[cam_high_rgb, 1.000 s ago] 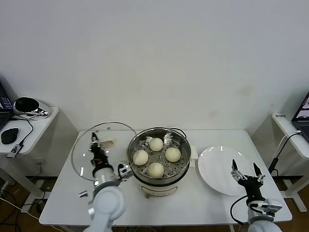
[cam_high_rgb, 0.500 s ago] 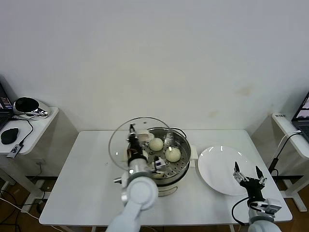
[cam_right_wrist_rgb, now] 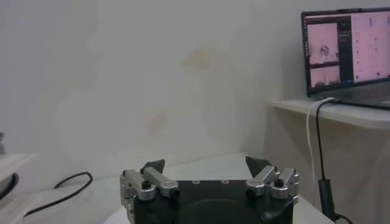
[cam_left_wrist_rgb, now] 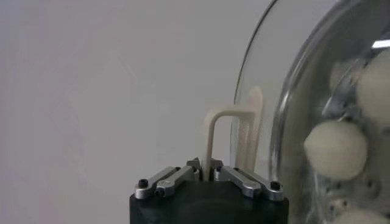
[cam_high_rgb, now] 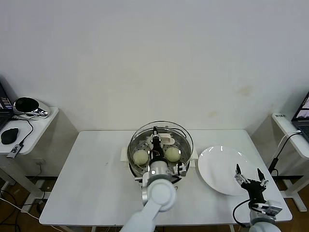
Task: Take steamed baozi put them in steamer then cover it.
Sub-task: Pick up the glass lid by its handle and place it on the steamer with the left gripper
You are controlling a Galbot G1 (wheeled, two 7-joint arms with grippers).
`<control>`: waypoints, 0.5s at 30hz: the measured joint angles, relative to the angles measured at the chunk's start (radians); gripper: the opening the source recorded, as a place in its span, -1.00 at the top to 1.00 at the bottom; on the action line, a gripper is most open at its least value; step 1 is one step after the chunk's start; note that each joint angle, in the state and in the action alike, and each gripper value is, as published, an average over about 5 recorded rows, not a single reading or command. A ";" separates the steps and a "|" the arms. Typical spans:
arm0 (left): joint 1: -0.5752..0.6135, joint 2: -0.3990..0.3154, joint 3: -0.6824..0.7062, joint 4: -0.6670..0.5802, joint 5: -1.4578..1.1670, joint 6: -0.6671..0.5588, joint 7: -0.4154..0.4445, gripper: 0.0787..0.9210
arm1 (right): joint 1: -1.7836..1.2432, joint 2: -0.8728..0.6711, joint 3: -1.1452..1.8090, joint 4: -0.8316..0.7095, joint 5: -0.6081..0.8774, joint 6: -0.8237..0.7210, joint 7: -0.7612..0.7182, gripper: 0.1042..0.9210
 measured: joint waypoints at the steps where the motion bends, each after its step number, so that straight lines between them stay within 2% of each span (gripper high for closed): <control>1: -0.001 -0.001 0.002 0.004 0.002 0.000 0.002 0.82 | 0.001 0.001 0.000 -0.001 -0.001 0.000 0.000 -0.76; 15: -0.019 -0.006 -0.011 0.033 0.009 0.000 0.042 0.82 | 0.015 0.002 -0.008 -0.016 -0.012 0.001 -0.002 -0.76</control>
